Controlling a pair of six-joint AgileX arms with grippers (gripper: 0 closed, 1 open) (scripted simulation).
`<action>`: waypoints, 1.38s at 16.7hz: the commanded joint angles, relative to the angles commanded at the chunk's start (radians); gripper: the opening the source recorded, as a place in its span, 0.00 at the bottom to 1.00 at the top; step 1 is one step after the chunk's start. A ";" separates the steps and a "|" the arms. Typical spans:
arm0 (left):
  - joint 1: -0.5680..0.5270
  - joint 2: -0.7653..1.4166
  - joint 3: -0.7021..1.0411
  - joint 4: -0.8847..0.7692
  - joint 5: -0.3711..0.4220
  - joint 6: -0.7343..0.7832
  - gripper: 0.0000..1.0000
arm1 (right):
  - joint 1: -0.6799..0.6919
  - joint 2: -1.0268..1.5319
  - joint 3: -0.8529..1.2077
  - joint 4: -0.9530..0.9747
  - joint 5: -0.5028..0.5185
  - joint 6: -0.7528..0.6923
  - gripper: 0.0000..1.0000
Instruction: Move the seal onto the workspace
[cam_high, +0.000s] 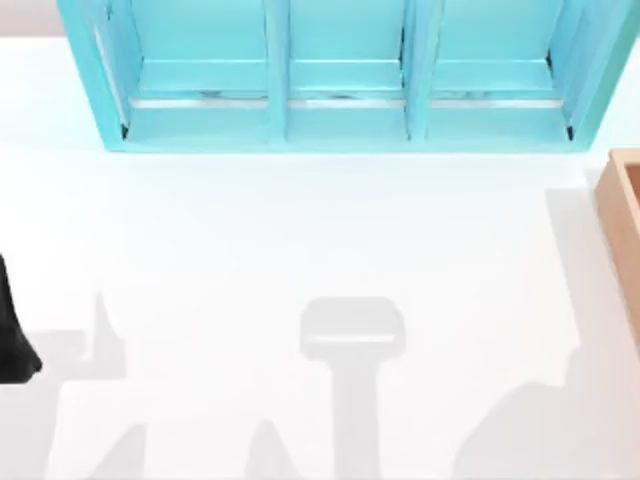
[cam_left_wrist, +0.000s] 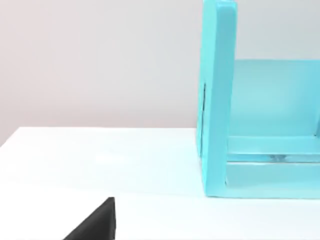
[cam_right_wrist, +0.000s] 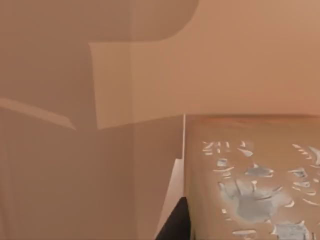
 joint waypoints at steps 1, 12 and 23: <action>0.000 0.000 0.000 0.000 0.000 0.000 1.00 | 0.000 0.000 0.000 0.000 0.000 0.000 0.00; 0.000 0.000 0.000 0.000 0.000 0.000 1.00 | 0.042 0.006 0.066 -0.058 0.013 0.070 0.00; 0.000 0.000 0.000 0.000 0.000 0.000 1.00 | 0.453 -0.084 0.428 -0.521 0.019 0.510 0.00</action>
